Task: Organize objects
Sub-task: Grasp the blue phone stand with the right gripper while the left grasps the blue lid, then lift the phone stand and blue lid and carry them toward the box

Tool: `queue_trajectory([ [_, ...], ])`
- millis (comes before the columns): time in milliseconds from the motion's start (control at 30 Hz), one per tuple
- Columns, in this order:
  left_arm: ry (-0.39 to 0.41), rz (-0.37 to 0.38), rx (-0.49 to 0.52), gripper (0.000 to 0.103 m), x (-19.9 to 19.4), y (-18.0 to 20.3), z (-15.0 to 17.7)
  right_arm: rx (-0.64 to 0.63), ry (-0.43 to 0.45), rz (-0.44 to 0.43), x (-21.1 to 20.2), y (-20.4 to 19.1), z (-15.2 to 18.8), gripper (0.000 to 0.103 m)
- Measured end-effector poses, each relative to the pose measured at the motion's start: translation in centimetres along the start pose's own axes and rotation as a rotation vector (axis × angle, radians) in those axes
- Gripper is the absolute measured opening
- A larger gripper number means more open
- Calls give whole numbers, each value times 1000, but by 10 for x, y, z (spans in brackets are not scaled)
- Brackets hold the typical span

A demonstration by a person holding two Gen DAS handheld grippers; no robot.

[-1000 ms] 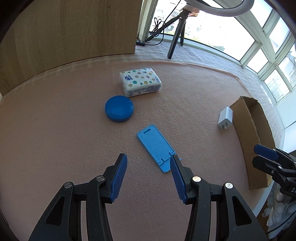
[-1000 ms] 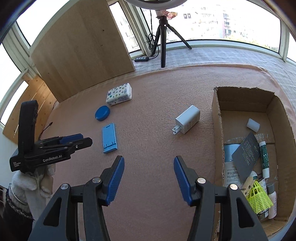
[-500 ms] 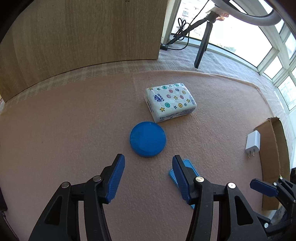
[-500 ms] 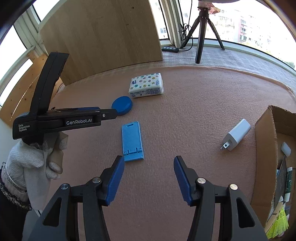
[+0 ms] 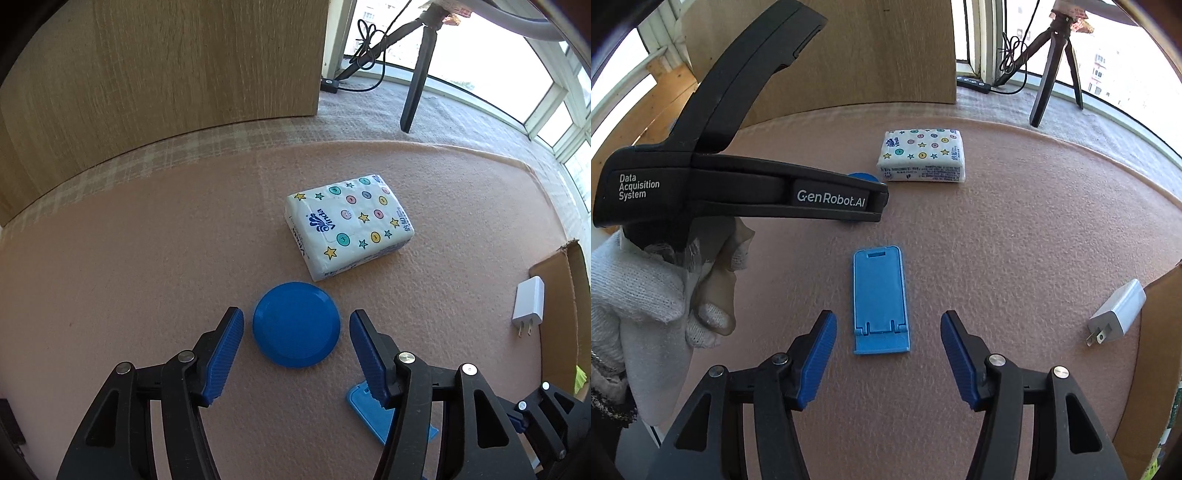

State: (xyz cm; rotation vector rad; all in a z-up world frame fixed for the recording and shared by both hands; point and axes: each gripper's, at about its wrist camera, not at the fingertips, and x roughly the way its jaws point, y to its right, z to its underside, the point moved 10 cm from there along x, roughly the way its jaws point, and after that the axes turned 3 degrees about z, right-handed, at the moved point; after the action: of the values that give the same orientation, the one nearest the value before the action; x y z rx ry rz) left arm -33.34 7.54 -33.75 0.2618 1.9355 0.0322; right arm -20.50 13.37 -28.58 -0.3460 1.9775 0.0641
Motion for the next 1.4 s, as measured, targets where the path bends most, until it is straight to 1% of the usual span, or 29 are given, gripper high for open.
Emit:
queue_trajectory([
  [100, -9, -11, -4, 63, 5, -5, 1, -18, -4, 10, 5, -4, -2, 55],
  [167, -11, -7, -7, 60, 8, -6, 1, -26, -10, 17, 10, -5, -2, 55],
  [233, -6, -15, -4, 54, 8, -7, 0, -32, -18, 23, 14, -6, -2, 55],
  [667, 0, -10, -8, 54, 4, -16, 5, -41, -45, 47, 29, -4, -8, 55],
  [700, 0, -12, -9, 54, 4, -17, 6, -43, -45, 48, 29, -5, -8, 53],
  [767, 1, -12, -13, 54, 2, -18, 8, -52, -43, 67, 29, -4, -9, 46],
  [833, 3, -14, -17, 54, 1, -19, 11, -53, -40, 70, 30, -2, -10, 36],
  [867, 4, -14, -18, 54, 0, -20, 12, -51, -40, 68, 29, -1, -10, 34],
  [1167, 8, -4, -15, 54, -12, -15, 30, -25, -27, 58, 18, 6, 1, 33],
  [1400, 22, 17, 15, 54, -30, 5, 48, 29, 20, 48, -16, 30, 13, 33],
])
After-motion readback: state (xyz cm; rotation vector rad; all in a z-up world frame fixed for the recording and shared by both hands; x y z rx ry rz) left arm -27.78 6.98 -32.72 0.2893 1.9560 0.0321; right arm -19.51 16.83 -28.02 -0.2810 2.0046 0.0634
